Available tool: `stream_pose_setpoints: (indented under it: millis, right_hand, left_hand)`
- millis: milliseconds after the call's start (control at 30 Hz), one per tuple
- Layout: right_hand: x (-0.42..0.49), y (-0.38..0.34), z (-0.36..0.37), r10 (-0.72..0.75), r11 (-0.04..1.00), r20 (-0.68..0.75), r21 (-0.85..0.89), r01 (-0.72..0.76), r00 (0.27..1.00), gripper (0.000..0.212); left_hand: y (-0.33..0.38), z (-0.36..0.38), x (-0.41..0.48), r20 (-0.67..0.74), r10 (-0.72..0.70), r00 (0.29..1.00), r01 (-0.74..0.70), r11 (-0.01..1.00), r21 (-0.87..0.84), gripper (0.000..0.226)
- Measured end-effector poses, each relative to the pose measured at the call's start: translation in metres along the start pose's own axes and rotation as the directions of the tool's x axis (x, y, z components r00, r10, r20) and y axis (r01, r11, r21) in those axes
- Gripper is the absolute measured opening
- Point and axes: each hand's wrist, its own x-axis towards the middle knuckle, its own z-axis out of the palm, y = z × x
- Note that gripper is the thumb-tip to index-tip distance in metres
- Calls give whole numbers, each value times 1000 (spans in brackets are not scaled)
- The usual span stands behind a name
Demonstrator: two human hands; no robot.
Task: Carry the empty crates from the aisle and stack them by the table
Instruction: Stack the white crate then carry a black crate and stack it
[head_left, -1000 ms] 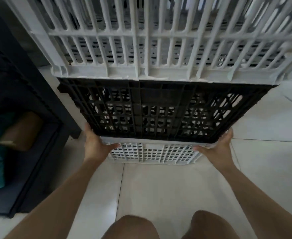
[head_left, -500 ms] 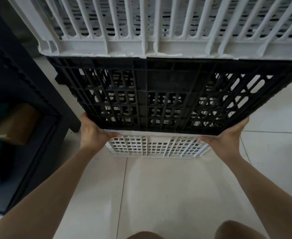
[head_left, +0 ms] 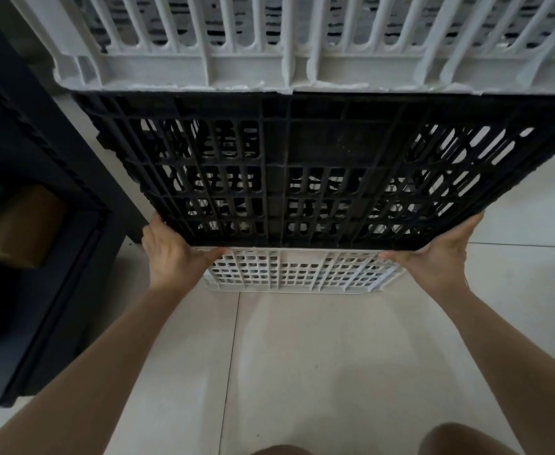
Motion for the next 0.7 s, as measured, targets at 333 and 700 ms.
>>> stream_pose_setpoints:
  millis: [333,700]
  right_hand:
    - [-4,0,-1,-6,998,3,-66,7,1000,156]
    - [36,-1,13,16,990,3,140,-16,1000,155]
  left_hand:
    - [4,1,-6,-53,1,999,2,998,58,123]
    - [25,27,31,6,-120,993,117,955,-271,105]
